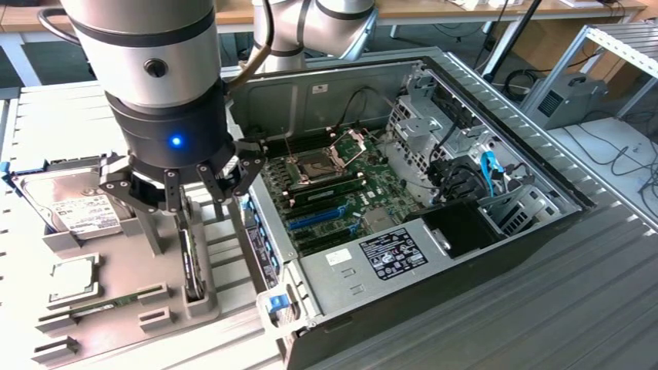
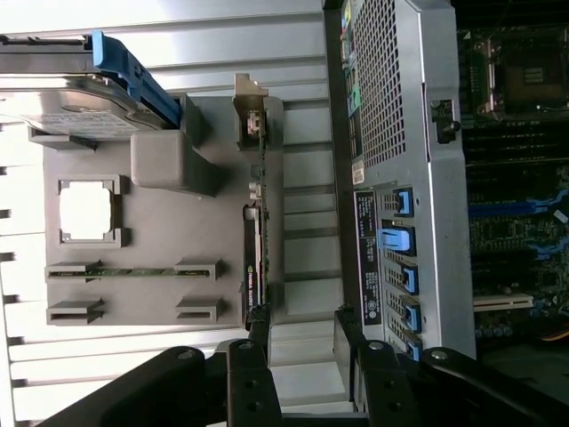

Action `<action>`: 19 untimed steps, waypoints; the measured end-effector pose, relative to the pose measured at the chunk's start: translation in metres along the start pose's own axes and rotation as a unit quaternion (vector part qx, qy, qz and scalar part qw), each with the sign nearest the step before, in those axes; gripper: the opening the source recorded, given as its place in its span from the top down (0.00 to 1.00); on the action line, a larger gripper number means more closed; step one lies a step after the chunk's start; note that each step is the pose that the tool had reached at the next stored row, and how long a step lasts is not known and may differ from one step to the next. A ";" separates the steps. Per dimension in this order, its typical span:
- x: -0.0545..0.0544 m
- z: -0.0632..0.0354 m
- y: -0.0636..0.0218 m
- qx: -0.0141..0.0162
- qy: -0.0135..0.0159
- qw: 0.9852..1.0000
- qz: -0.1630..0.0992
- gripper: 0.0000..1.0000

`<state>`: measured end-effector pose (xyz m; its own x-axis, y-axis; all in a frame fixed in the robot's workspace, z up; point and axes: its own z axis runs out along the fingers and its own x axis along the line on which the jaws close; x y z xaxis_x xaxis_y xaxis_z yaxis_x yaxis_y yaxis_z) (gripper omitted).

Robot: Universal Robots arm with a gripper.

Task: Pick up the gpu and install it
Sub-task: 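Pick up the gpu and move the gpu toward the slot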

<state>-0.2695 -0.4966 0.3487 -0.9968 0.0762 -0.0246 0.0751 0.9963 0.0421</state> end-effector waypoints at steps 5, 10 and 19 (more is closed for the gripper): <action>0.000 0.0011 -0.0001 0.000 0.000 1.000 0.000 0.58; 0.000 0.0021 -0.0001 0.000 0.000 1.000 0.000 0.58; 0.000 0.0044 -0.0002 0.000 0.000 1.000 0.000 0.58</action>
<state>-0.2696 -0.4966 0.3444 -0.9968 0.0762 -0.0246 0.0751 0.9963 0.0421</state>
